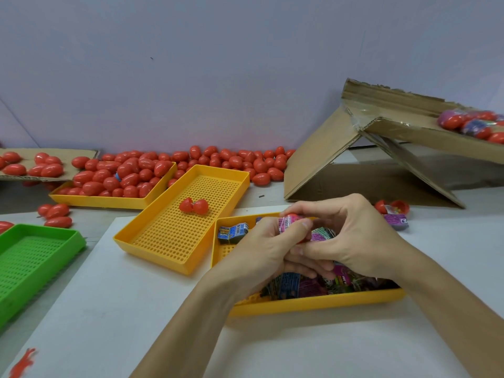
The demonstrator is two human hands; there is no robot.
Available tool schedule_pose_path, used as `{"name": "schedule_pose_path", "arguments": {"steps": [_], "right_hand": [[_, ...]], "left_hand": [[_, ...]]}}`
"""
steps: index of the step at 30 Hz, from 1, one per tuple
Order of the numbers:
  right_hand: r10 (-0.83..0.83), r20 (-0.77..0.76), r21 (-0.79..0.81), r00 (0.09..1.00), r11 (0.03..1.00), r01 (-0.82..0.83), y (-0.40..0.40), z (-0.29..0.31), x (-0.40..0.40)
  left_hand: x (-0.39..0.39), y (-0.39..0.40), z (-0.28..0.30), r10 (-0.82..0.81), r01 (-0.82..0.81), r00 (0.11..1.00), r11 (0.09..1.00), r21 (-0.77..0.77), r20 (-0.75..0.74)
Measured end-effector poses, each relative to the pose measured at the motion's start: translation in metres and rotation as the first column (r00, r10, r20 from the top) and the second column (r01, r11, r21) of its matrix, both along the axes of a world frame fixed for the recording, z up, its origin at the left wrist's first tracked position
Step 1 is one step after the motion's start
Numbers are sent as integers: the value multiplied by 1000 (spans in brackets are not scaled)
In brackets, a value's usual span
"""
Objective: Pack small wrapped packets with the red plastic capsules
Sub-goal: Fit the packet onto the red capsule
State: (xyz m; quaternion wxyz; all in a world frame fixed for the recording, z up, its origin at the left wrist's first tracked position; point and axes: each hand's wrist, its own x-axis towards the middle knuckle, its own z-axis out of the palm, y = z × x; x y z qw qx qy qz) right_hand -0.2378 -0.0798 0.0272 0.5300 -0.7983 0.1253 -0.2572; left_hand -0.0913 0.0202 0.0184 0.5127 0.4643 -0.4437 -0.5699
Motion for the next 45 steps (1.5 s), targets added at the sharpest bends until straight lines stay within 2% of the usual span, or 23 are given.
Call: {"name": "schedule_pose_path", "arguments": {"steps": [4, 9, 12, 16, 20, 24, 26, 28, 30, 40, 42, 45], "right_hand": [[16, 1, -49, 1000, 999, -16, 1, 1, 0], [-90, 27, -128, 996, 987, 93, 2, -3, 5], [-118, 22, -161, 993, 980, 120, 6, -4, 6], [-27, 12, -115, 1000, 993, 28, 3, -1, 3], [18, 9, -88, 1000, 996, -17, 0, -2, 1], [2, 46, -61, 999, 998, 1, 0, -4, 4], [-41, 86, -59, 995, 997, 46, 0, -6, 7], [-74, 140, 16, 987, 997, 73, 4, -8, 10], [-93, 176, 81, 980, 994, 79, 8, -10, 12], [-99, 202, 112, 974, 991, 78, 13, -2, 10], [-103, 212, 147, 972, 986, 72, 11, -2, 11], [-119, 253, 281, 960, 959, 44, 9, -5, 13]], "left_hand": [[1, 0, 0, -15, 15, 1000, 999, 29, 0], [-5, -5, -3, 170, -172, 983, 985, -24, -74], [-5, -5, -6, 197, -196, 980, 979, -50, 3], [-3, -4, -6, 120, -119, 982, 993, -12, 149], [0, -3, -7, 75, -79, 978, 997, 13, 192], [-3, -4, -6, 101, -102, 988, 995, -4, 114], [-5, -5, -5, 143, -143, 990, 990, -24, 0], [-6, -6, -5, 162, -168, 979, 985, -38, -121], [-5, -6, -6, 161, -172, 971, 984, -48, -178], [-3, -3, -3, 117, -122, 991, 990, -69, -67], [-4, -4, -1, 130, -138, 983, 989, -58, -130], [-1, -4, 2, 142, -161, 959, 985, -59, -245]]}}
